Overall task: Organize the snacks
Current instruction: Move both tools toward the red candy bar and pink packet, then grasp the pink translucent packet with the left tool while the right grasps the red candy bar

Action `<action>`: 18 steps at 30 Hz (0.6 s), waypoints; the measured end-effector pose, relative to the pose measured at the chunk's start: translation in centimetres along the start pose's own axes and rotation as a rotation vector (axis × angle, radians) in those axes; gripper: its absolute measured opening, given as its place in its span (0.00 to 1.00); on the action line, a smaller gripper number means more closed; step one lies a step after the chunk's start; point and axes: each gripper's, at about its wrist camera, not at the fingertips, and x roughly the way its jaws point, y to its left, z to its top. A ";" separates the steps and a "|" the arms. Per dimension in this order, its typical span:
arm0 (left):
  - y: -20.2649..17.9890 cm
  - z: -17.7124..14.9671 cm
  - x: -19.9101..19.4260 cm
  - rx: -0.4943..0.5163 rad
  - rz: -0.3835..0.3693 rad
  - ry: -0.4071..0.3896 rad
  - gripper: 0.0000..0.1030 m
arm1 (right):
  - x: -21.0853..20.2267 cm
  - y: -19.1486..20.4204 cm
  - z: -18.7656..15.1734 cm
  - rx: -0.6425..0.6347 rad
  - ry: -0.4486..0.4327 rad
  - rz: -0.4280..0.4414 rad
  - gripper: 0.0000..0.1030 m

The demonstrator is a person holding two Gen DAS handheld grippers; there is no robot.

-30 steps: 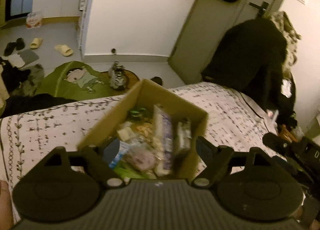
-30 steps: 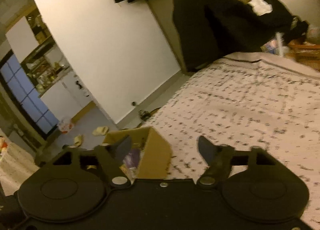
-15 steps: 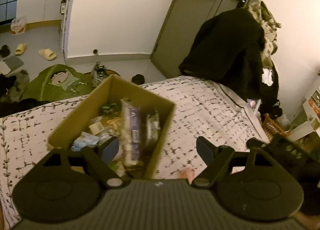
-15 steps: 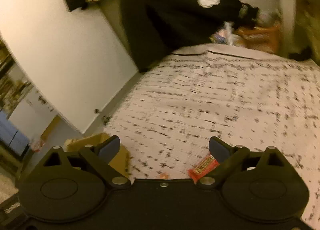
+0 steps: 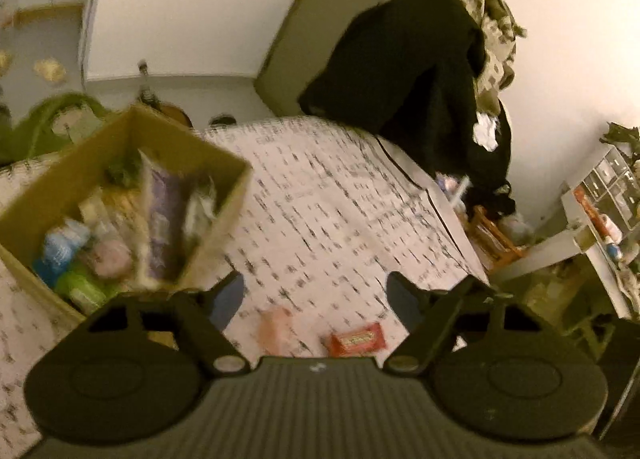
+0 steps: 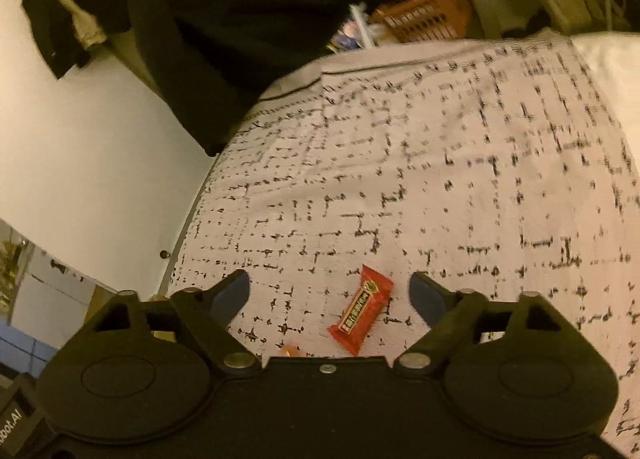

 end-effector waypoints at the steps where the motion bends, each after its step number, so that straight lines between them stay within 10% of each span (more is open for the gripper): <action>1: 0.1 -0.2 0.5 -0.011 -0.007 0.020 0.62 | 0.3 -0.4 -0.1 0.017 0.012 0.000 0.72; 7: 1.0 -1.0 3.5 -0.065 -0.004 0.096 0.42 | 2.1 -1.6 -0.7 0.070 0.071 -0.017 0.59; 18: 2.3 -3.1 8.3 -0.102 0.024 0.190 0.39 | 5.3 -1.9 -1.3 0.097 0.136 -0.012 0.50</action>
